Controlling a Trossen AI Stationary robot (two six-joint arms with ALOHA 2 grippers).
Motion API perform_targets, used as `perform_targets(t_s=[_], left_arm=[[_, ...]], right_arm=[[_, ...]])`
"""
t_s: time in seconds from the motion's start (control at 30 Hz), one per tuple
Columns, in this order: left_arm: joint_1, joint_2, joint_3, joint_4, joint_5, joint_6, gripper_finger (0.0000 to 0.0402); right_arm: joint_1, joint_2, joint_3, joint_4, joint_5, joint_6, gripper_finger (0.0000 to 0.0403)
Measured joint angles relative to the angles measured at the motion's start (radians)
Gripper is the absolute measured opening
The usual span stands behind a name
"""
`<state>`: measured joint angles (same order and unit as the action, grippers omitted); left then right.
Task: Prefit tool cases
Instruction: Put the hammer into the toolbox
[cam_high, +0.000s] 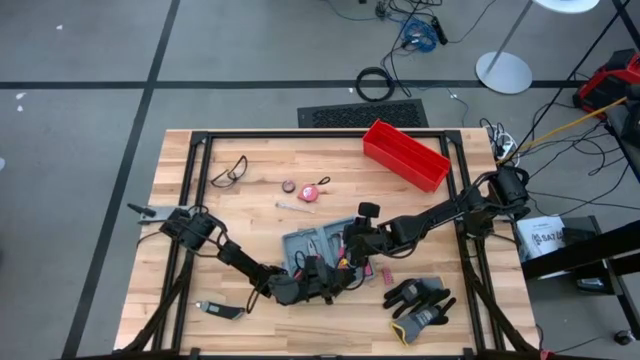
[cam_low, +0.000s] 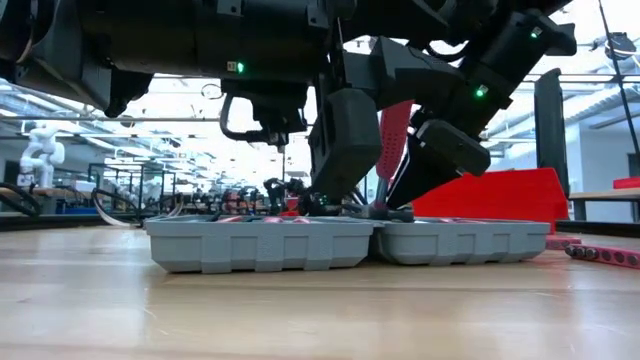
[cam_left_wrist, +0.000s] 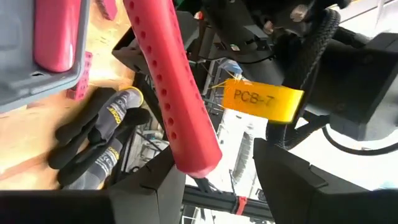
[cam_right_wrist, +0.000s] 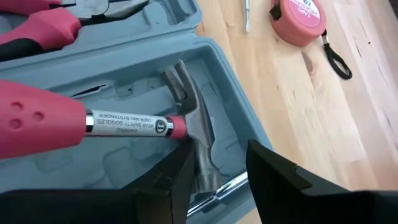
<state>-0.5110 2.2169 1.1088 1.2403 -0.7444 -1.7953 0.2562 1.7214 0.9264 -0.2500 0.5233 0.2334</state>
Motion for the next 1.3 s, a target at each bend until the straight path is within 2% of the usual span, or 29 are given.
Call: perform_targets(t_s=[0.17, 0.37, 0.6, 0.77, 1.07, 1.3], left_arm=[[0.0, 0.0, 0.0, 0.01, -0.002, -0.003, 0.019], [0.0, 0.0, 0.0, 0.01, -0.003, -0.005, 0.019], [0.0, 0.0, 0.0, 0.008, -0.003, -0.005, 0.019], [0.0, 0.0, 0.0, 0.007, -0.003, -0.005, 0.019], [0.0, 0.0, 0.0, 0.007, 0.0, -0.009, 0.019], [0.0, 0.0, 0.0, 0.002, 0.01, -0.027, 0.019]], right_arm=[[0.024, -0.067, 0.0, -0.03, 0.0, -0.02, 0.0137], [0.053, -0.145, 0.0, -0.065, -0.135, 0.006, 0.0137], [0.047, -0.063, -0.022, -0.013, -0.118, 0.012, 0.0137], [0.033, -0.027, -0.023, -0.004, -0.024, 0.001, 0.0137], [-0.016, -0.026, -0.023, 0.024, -0.028, -0.039, 0.0137], [0.034, -0.032, -0.023, 0.02, -0.032, -0.036, 0.0135]])
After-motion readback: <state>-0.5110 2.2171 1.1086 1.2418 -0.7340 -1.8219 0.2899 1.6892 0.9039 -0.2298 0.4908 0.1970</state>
